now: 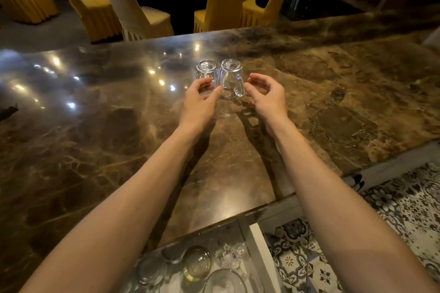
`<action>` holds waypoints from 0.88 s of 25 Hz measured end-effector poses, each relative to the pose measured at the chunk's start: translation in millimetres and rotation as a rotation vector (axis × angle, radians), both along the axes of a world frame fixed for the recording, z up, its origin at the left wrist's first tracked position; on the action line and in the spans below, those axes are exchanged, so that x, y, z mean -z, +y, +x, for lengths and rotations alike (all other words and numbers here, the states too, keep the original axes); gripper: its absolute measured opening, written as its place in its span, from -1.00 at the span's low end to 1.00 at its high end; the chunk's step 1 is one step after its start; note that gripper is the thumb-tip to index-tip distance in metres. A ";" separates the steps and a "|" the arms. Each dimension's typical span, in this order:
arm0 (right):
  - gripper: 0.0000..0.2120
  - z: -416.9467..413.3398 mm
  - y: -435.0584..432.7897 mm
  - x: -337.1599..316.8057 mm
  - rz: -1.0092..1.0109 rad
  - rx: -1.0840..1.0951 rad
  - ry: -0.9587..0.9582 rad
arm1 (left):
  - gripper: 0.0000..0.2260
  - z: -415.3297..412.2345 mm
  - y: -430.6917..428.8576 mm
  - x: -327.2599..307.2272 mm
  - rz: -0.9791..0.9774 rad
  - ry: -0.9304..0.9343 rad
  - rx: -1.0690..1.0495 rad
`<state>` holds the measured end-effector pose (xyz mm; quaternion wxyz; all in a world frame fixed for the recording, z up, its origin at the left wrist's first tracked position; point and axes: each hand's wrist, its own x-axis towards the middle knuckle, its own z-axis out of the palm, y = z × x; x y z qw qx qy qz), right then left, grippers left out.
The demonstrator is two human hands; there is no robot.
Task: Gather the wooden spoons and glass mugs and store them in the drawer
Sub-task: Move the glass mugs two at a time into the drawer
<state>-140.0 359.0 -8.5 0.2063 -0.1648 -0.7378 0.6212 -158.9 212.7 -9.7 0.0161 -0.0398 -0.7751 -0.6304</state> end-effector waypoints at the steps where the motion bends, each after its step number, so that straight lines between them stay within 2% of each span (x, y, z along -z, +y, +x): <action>1: -0.71 -3.9 1.7 2.1 0.014 -0.005 -0.012 | -0.59 -2.8 4.4 1.7 0.001 -0.013 -0.018; 6: -0.72 -17.3 3.1 13.6 0.070 -0.076 -0.077 | -0.64 -12.3 14.5 14.1 0.017 -0.059 -0.078; 12: -0.77 -21.0 -1.5 14.2 0.129 -0.074 -0.106 | -0.75 -18.3 20.5 17.0 -0.144 0.067 -0.109; 17: -0.79 -22.0 -5.6 10.3 0.146 -0.083 -0.132 | -0.75 -19.5 22.6 15.3 -0.174 0.081 -0.117; 22: -0.83 -25.0 -10.3 8.2 0.257 -0.029 -0.163 | -0.75 -24.0 25.4 13.3 -0.207 0.086 -0.147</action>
